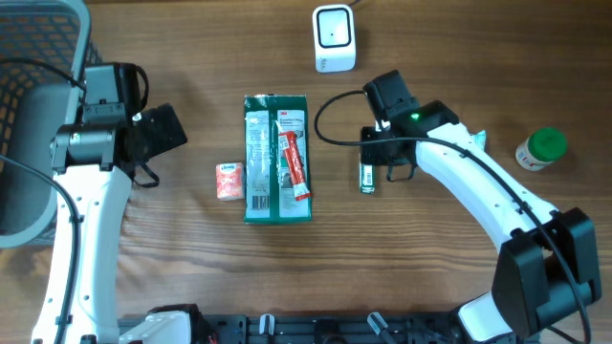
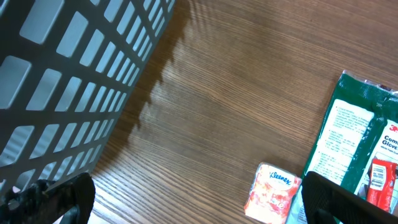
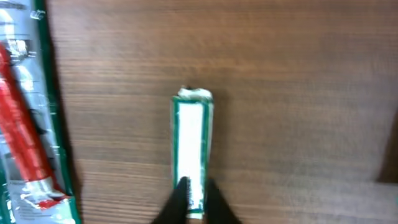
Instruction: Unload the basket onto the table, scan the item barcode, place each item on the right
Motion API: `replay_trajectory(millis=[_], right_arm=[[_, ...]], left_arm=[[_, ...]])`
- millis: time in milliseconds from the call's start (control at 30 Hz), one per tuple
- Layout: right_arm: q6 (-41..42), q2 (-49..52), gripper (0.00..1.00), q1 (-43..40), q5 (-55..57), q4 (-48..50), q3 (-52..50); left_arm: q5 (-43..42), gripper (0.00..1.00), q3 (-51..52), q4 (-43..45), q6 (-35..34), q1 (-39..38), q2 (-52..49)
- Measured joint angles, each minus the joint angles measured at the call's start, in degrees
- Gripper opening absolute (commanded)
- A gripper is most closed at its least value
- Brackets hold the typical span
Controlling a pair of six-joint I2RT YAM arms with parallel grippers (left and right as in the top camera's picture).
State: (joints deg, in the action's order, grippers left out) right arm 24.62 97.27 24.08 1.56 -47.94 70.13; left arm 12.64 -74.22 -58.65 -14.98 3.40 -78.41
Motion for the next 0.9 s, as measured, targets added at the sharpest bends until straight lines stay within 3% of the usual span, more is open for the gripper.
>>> replay_trajectory(millis=[500,733,900], right_arm=[[12.2,0.0,0.11,-0.6,-2.8,12.7,-16.9],[22.3,0.0,0.12,-0.6,-11.5,19.3,-19.6],[31.7,0.0,0.14,1.4,-16.4,29.4,-19.8]], left_arm=[[0.0,1.0,0.0,0.0,0.0,0.0,0.0],[0.0,1.0,0.0,0.0,0.0,0.0,0.0],[0.0,1.0,0.0,0.0,0.0,0.0,0.0]])
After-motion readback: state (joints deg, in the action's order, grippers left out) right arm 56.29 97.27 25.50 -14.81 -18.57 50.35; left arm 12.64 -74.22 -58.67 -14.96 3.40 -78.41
